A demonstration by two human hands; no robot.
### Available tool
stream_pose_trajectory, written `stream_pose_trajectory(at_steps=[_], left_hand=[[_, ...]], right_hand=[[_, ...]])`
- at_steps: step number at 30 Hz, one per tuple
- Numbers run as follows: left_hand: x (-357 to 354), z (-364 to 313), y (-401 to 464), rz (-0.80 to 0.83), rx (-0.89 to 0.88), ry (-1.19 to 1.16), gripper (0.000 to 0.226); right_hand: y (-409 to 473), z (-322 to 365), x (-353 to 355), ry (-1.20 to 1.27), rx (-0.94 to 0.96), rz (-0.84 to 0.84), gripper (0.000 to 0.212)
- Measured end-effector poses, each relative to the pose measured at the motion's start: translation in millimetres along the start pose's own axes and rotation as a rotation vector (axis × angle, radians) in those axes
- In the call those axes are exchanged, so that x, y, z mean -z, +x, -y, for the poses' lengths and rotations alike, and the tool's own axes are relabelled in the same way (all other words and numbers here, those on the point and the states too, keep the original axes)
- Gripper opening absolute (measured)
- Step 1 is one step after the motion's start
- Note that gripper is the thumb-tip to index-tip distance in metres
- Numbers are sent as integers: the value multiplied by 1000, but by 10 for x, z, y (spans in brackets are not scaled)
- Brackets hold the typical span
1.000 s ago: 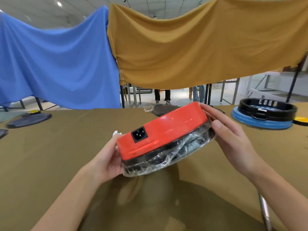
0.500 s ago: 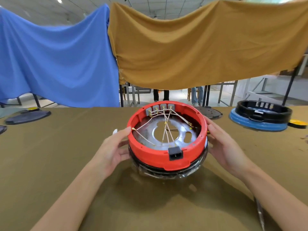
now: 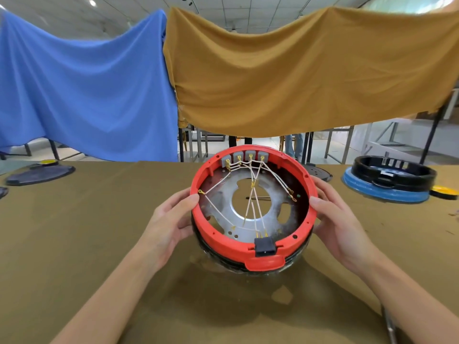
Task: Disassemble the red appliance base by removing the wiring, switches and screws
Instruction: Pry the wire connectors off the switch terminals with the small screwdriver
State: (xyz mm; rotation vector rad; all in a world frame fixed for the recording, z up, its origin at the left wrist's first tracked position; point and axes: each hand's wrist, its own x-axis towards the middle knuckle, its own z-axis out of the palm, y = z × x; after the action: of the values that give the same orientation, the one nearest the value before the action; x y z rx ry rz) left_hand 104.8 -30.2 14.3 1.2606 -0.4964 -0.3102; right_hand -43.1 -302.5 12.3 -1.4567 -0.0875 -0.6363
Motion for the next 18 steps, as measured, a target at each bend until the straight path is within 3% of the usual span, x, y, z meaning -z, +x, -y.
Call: stream_pose_trajectory(at_steps=[8, 13, 18], left_hand=[[31, 26, 18, -15, 9, 49, 41], [39, 43, 40, -71, 100, 102, 25], [91, 65, 89, -69, 197, 181, 30]], right_hand=[[9, -1, 7, -11, -1, 41, 48], [21, 10, 47, -119, -123, 14, 43], [37, 26, 73, -306, -247, 10, 43]])
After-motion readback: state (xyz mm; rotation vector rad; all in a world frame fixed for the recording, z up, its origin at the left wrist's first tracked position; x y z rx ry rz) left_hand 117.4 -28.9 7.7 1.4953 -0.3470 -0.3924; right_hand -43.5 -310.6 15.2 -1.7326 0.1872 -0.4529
